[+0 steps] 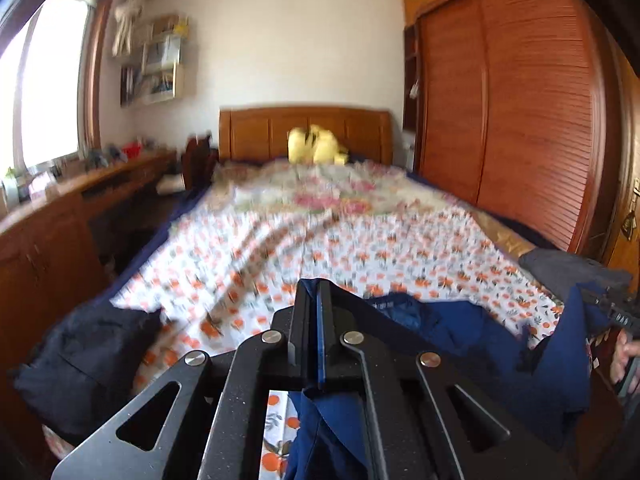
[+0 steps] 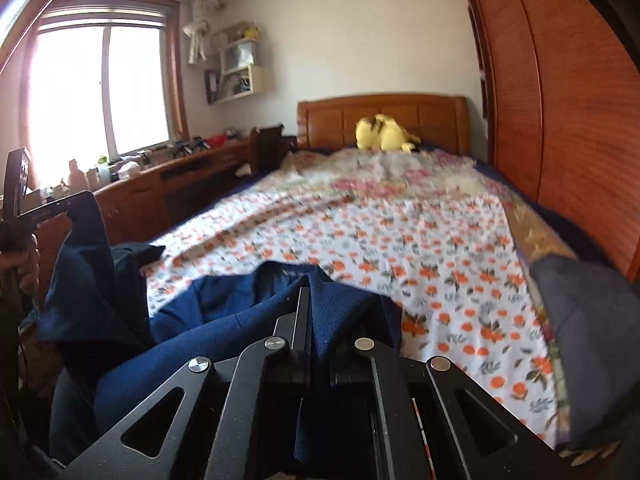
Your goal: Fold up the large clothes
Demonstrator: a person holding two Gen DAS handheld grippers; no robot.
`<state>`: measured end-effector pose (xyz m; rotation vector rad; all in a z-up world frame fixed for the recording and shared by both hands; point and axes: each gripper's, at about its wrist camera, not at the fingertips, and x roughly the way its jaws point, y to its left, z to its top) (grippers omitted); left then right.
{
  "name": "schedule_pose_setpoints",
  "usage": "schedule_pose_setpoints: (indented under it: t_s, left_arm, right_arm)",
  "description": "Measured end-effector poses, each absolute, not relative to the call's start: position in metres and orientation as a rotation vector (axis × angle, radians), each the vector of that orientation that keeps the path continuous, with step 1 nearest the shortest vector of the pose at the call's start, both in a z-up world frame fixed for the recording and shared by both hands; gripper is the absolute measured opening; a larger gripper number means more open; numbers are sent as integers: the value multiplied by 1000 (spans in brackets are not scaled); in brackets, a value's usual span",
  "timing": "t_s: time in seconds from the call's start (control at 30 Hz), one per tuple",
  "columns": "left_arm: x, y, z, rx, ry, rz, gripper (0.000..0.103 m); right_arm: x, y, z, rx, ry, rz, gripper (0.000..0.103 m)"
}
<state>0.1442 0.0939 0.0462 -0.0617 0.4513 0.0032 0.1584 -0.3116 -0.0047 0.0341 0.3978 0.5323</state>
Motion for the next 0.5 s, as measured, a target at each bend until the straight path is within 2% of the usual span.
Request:
schedule_pose_setpoints:
  t_s: [0.13,0.5]
  left_arm:
    - [177,91,25,-31,488,18,3]
    - [245,87,12,20,451,27,3]
  right_arm:
    - [198,-301,-21,35,428,504,5]
    - [273,-247,18,-126,399,425,5]
